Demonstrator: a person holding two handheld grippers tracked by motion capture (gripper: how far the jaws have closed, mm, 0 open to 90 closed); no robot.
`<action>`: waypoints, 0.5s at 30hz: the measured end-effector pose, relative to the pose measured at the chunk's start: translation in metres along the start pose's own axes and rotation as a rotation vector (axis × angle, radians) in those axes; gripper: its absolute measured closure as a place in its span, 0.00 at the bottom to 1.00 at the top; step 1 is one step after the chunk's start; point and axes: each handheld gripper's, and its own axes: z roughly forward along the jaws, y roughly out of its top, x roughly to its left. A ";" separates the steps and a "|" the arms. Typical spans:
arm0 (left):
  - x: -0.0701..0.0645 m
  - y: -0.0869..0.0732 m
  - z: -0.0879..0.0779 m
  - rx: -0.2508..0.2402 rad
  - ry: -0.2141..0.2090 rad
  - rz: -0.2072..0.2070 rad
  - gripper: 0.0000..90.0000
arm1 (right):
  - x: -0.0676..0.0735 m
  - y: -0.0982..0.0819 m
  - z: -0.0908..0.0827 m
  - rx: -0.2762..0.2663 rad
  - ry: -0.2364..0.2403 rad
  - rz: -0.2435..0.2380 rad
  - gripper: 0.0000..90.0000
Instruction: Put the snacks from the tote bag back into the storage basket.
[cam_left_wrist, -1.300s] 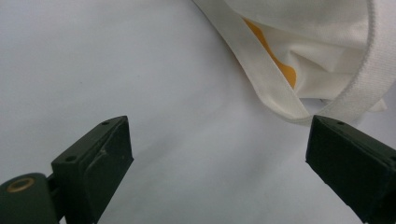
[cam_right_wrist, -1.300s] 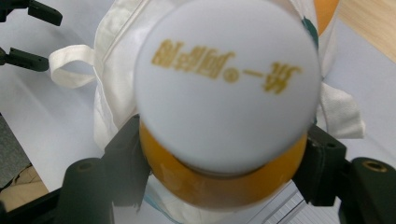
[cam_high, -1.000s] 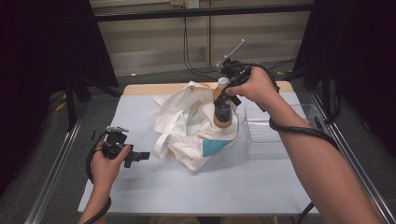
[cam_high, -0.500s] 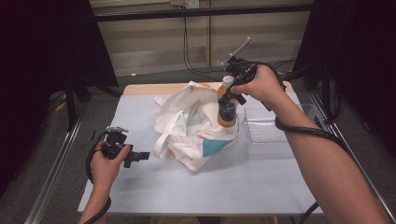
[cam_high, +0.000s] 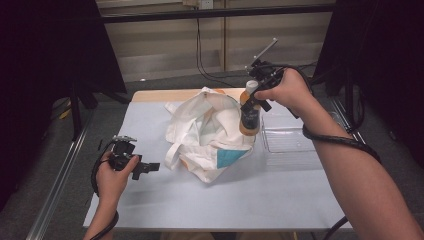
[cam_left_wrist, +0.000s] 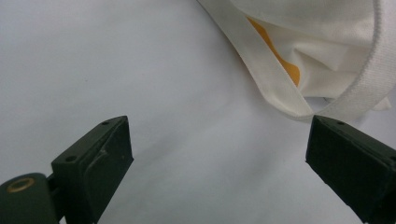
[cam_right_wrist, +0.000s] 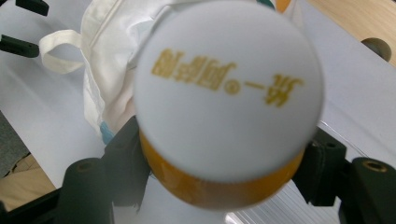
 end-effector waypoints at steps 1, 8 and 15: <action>0.000 0.000 0.000 0.002 -0.001 0.002 0.08 | -0.001 -0.001 -0.001 -0.003 -0.004 0.001 0.34; 0.000 0.000 0.001 0.007 0.002 0.005 0.08 | -0.010 -0.008 -0.007 -0.007 -0.009 0.014 0.34; -0.001 -0.001 0.002 -0.001 0.002 -0.007 0.08 | -0.016 -0.014 -0.009 -0.001 -0.019 0.022 0.34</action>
